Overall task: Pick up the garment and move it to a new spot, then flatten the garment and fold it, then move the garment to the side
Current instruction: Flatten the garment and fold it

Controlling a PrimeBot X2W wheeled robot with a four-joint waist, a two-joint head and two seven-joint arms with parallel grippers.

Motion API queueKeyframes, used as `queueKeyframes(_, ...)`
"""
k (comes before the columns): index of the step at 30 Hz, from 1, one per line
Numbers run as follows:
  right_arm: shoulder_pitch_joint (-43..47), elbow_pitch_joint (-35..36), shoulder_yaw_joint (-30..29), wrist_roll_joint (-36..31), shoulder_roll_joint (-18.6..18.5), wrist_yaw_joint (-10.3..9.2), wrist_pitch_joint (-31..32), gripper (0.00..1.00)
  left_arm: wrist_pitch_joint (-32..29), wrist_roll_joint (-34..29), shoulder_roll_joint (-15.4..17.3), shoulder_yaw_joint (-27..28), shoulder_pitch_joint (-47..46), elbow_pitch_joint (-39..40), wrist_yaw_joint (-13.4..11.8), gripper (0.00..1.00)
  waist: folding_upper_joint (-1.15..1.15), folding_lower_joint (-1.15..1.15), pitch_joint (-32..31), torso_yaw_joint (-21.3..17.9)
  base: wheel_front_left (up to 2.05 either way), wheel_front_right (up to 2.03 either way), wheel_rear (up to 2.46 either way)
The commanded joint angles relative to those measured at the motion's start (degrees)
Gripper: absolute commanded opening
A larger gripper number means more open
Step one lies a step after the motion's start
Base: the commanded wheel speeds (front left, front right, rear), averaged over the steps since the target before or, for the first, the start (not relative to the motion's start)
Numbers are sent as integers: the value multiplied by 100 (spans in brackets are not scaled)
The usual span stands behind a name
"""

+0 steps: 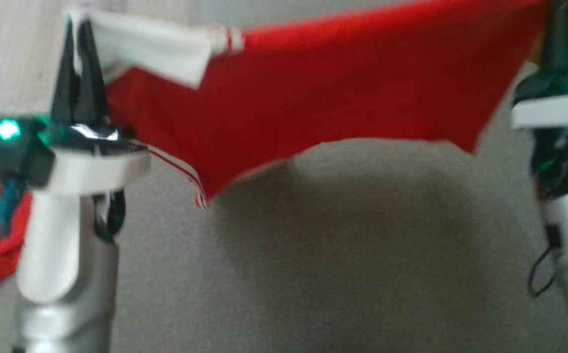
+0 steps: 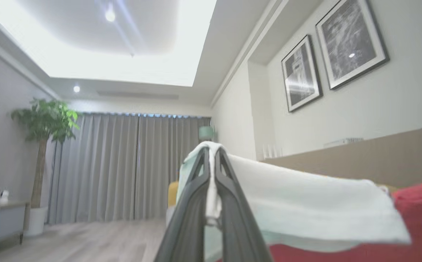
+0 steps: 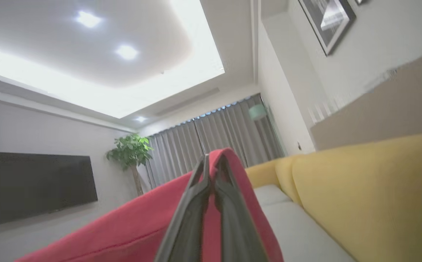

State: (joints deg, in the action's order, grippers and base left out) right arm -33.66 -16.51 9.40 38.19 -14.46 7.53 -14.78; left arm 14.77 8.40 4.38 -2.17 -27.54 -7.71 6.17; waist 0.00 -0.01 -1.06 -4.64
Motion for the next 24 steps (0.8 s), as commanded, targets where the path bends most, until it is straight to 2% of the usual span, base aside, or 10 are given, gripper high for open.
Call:
queueKeyframes(1,-418,247,69,143,-184,-4,-22,0,23,-74,263,80,-515,220,61,0,0,1,-107,148,0,0,0)
queueKeyframes(7,-1198,212,218,394,-573,-4,71,0,23,-114,656,-207,-1458,-180,113,0,0,1,-47,357,0,0,0)
queueKeyframes(13,-1755,-403,439,403,-675,-4,306,0,-40,-82,749,-443,-2083,-830,119,0,0,1,407,470,0,0,0)
queueKeyframes(19,-2641,-1396,537,134,-579,-4,149,0,-1,-229,680,-452,-2919,-1640,-103,0,0,1,1109,431,0,0,0)
queueKeyframes(20,-2641,-1396,537,134,-579,-4,149,0,-1,-229,680,-452,-2919,-1640,-103,0,0,1,1109,431,0,0,0)
queueKeyframes(24,-3428,-1844,291,-169,-545,-4,-2,0,19,-392,616,-361,-3709,-1700,-387,0,0,1,1507,400,0,0,0)
